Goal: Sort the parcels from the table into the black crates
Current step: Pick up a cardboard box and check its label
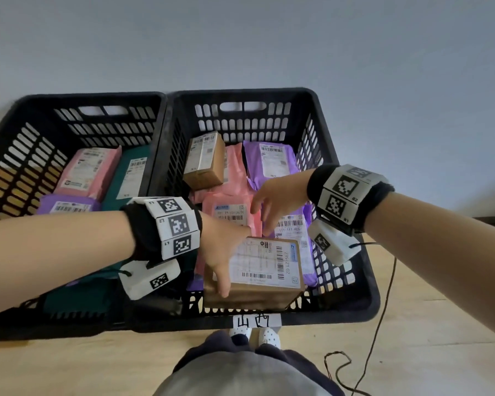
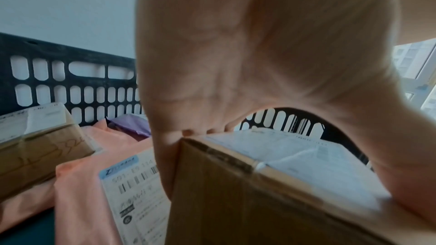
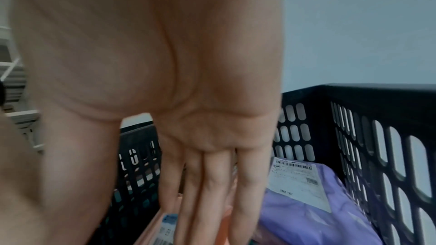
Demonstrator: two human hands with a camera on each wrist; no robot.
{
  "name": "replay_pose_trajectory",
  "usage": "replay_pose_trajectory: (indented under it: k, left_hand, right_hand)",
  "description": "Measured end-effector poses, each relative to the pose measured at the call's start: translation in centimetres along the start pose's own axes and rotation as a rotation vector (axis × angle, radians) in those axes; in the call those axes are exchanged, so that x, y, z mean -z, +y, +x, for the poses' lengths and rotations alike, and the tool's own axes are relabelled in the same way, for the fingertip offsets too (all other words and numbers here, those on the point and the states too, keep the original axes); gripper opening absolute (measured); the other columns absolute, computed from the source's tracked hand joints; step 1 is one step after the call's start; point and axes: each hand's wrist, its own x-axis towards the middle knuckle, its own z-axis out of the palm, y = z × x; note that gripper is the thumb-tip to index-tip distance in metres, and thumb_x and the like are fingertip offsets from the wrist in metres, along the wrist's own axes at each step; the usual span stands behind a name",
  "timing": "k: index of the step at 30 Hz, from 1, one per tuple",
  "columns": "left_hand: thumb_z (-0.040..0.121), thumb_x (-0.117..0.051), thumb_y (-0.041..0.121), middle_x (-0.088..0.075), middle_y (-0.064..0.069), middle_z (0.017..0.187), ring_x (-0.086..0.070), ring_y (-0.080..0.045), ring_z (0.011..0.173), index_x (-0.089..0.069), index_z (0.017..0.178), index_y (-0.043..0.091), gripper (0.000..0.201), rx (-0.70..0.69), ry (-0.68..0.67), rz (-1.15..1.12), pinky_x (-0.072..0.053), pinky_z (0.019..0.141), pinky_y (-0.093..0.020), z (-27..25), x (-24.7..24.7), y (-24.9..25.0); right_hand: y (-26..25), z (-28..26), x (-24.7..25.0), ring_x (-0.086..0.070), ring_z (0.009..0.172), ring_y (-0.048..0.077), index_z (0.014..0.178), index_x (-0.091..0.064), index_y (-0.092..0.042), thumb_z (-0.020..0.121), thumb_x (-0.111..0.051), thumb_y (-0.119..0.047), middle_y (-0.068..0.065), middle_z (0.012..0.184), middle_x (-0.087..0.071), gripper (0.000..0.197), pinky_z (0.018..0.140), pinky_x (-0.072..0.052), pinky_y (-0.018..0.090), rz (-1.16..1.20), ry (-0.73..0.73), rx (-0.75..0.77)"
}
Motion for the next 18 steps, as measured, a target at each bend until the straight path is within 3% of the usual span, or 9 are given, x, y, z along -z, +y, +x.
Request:
replay_pose_trajectory:
  k: [4,8,10,12,14,16,18]
  left_hand:
    - [0.052,-0.086,0.054,-0.057,-0.005,0.122,-0.057,-0.022,0.109,-0.033,0.131,0.008,0.106,-0.011,-0.011,-0.005,-0.048,0.098,-0.035,0.6,-0.6,0.5]
    - [0.054,-0.087,0.048,-0.055,0.005,0.112,-0.055,-0.014,0.099,-0.042,0.132,0.011,0.097,0.015,-0.043,-0.1,-0.047,0.094,-0.026,1.4,-0.2,0.5]
    - [0.059,-0.087,0.043,-0.051,0.011,0.115,-0.051,-0.01,0.104,-0.041,0.127,0.013,0.088,-0.008,-0.042,-0.126,-0.04,0.094,-0.019,1.7,0.3,0.4]
    - [0.061,-0.086,0.041,-0.051,0.013,0.116,-0.048,-0.008,0.105,-0.038,0.128,0.014,0.087,-0.003,-0.057,-0.14,-0.038,0.094,-0.016,1.9,0.6,0.5]
    - [0.059,-0.086,0.045,-0.053,0.011,0.115,-0.049,-0.009,0.107,-0.036,0.13,0.015,0.092,-0.014,-0.07,-0.133,-0.039,0.095,-0.017,2.2,0.7,0.5]
    - [0.052,-0.086,0.055,-0.051,0.005,0.123,-0.051,-0.014,0.11,-0.032,0.133,0.014,0.105,-0.014,-0.078,-0.074,-0.042,0.101,-0.027,2.1,0.7,0.4]
    - [0.052,-0.085,0.056,-0.052,0.0,0.123,-0.054,-0.019,0.108,-0.03,0.133,0.012,0.108,-0.007,-0.095,-0.038,-0.046,0.098,-0.033,2.1,0.8,0.2]
  right_hand:
    - [1.3,0.9,-0.1,-0.063,0.101,0.017,0.131,-0.054,-0.018,0.084,-0.069,-0.035,0.003,0.115,-0.067,0.052,0.088,-0.048,0.027,0.1,0.161,-0.019]
    - [2.6,1.3,0.0,-0.058,0.069,0.003,0.127,-0.057,-0.017,0.087,-0.066,-0.034,0.005,0.107,-0.067,0.044,0.071,-0.05,0.021,0.164,0.194,-0.03]
    - [3.0,1.4,0.0,-0.055,0.063,-0.001,0.125,-0.058,-0.018,0.088,-0.066,-0.033,0.001,0.099,-0.067,0.04,0.064,-0.049,0.017,0.188,0.208,-0.033]
    - [3.3,1.4,-0.1,-0.058,0.068,0.0,0.124,-0.057,-0.02,0.088,-0.066,-0.031,-0.003,0.098,-0.066,0.039,0.064,-0.051,0.019,0.236,0.195,-0.036]
    - [3.4,1.8,-0.3,-0.062,0.078,0.004,0.127,-0.055,-0.021,0.088,-0.066,-0.03,-0.002,0.107,-0.065,0.042,0.074,-0.056,0.025,0.237,0.138,-0.034]
    - [3.0,2.2,-0.4,-0.065,0.085,0.01,0.129,-0.055,-0.019,0.089,-0.064,-0.028,0.001,0.106,-0.065,0.042,0.078,-0.057,0.028,0.184,0.097,-0.043]
    - [2.3,2.7,-0.5,-0.067,0.098,0.019,0.129,-0.055,-0.008,0.092,-0.06,-0.027,0.008,0.111,-0.067,0.041,0.081,-0.054,0.028,0.12,0.058,-0.064]
